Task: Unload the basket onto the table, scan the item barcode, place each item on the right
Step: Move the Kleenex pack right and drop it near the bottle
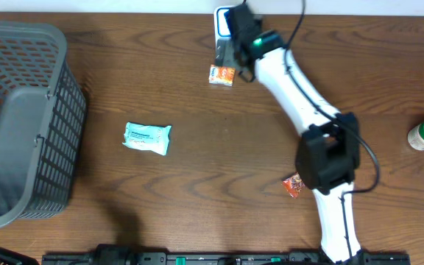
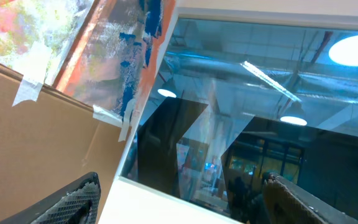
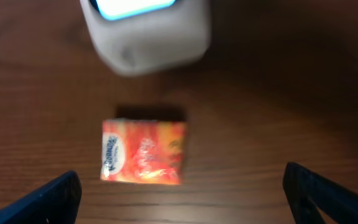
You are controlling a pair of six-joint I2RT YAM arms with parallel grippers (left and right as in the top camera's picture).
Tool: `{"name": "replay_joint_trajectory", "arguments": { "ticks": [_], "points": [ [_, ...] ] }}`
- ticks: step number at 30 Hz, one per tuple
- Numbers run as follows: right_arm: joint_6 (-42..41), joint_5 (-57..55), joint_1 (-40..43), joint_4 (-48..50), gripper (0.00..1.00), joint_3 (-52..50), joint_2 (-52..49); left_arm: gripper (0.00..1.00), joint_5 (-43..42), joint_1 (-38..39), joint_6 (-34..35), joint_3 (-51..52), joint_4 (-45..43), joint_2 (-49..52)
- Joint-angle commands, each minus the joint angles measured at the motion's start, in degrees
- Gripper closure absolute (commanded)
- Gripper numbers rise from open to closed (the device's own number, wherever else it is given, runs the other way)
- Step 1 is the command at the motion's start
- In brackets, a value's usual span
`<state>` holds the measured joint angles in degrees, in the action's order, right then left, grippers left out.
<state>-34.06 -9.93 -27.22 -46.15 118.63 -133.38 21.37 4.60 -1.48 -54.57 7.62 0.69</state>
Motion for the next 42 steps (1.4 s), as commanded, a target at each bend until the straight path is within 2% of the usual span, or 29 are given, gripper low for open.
{"name": "replay_joint_trajectory", "arguments": {
  "ticks": [1, 3, 8, 12, 20, 25, 26, 27, 28, 29, 31, 33, 38, 42],
  "points": [
    [-8.3, 0.8, -3.7, 1.6, 0.01, -1.5, -4.6, 0.16, 0.4, -0.2, 0.1, 0.0, -0.2, -0.5],
    [-10.4, -1.5, -5.4, 2.5, 0.01, -1.5, -6.6, 0.16, 0.4, -0.2, 0.0, 0.0, -0.2, -0.5],
    [-17.2, -17.9, -9.1, 3.1, 0.01, -1.5, -10.1, 0.16, 0.4, -0.2, 0.0, 0.0, -0.2, -0.5],
    [-19.0, -22.7, -9.8, 3.2, 0.01, -1.5, -10.7, 0.16, 0.4, -0.2, -0.2, 0.0, -0.2, -0.5],
    [-18.2, -20.8, -7.5, 5.2, 0.01, -1.7, -13.9, 0.16, 0.4, -0.2, -0.4, 0.0, -0.2, -0.5],
    [-7.7, -11.8, -5.8, 10.5, 0.01, -1.7, -17.9, 0.16, 0.4, -0.2, -0.4, 0.0, 0.2, -0.5],
    [-6.8, -10.6, -5.6, 11.0, 0.05, -1.7, -18.5, 0.16, 0.4, -0.2, -0.4, 0.0, 0.3, -0.5],
    [-6.8, -10.2, -5.4, 10.8, 0.16, -1.7, -18.6, 0.16, 0.4, -0.2, -0.4, 0.0, 0.4, -0.5],
    [-6.8, -10.1, -5.3, 10.3, 0.33, -1.7, -18.6, 0.16, 0.4, -0.2, -0.4, 0.0, 0.5, -0.5],
    [-6.8, -9.9, -5.2, 9.9, 0.45, -1.7, -18.6, 0.16, 0.4, -0.2, -0.4, 0.0, 0.5, -0.5],
    [-6.8, -9.6, -5.2, 8.9, 0.58, -1.7, -17.6, 0.16, 0.4, -0.2, -0.4, 0.0, 0.5, -0.5],
    [-6.8, -9.6, -5.2, 7.5, 0.62, -1.7, -16.0, 0.16, 0.4, -0.2, -0.4, 0.0, 0.4, -0.5],
    [-5.8, -9.7, -4.8, 1.3, 0.61, -1.7, -8.5, 0.16, 0.4, -0.2, -0.4, 0.0, 0.4, -0.5],
    [-3.5, -9.9, -3.3, -8.6, 0.6, -1.7, 0.9, 0.16, 0.4, -0.2, -0.4, 0.0, 0.4, -0.5]
  ]
}}
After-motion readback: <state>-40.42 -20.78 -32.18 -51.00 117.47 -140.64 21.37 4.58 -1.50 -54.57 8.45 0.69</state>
